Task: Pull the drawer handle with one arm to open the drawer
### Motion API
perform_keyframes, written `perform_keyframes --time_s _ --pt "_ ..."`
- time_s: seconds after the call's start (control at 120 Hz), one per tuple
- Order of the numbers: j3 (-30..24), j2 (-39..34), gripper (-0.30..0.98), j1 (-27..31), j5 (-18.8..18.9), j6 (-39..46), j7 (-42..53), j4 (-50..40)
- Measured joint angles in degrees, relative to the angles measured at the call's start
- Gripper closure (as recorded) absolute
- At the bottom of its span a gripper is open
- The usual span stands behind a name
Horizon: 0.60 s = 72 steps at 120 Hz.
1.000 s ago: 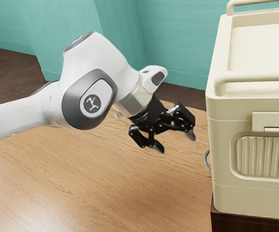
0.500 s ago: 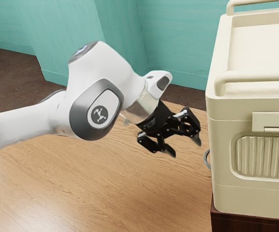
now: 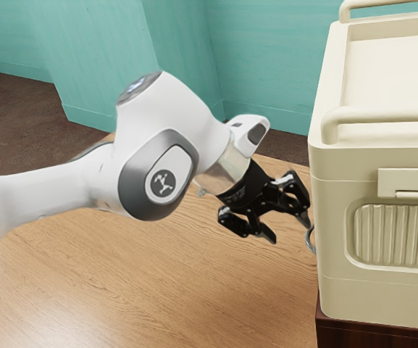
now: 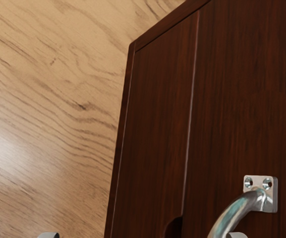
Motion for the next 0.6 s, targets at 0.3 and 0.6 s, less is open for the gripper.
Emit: perform_keyframes --time_s 0.3,0.6 --pt "-0.91 0.02 0.28 0.34 0.07 0.43 -0.50 -0.13" --pt "-1.44 0.08 0.29 -0.17 0.08 0.95 -0.82 -1.63"
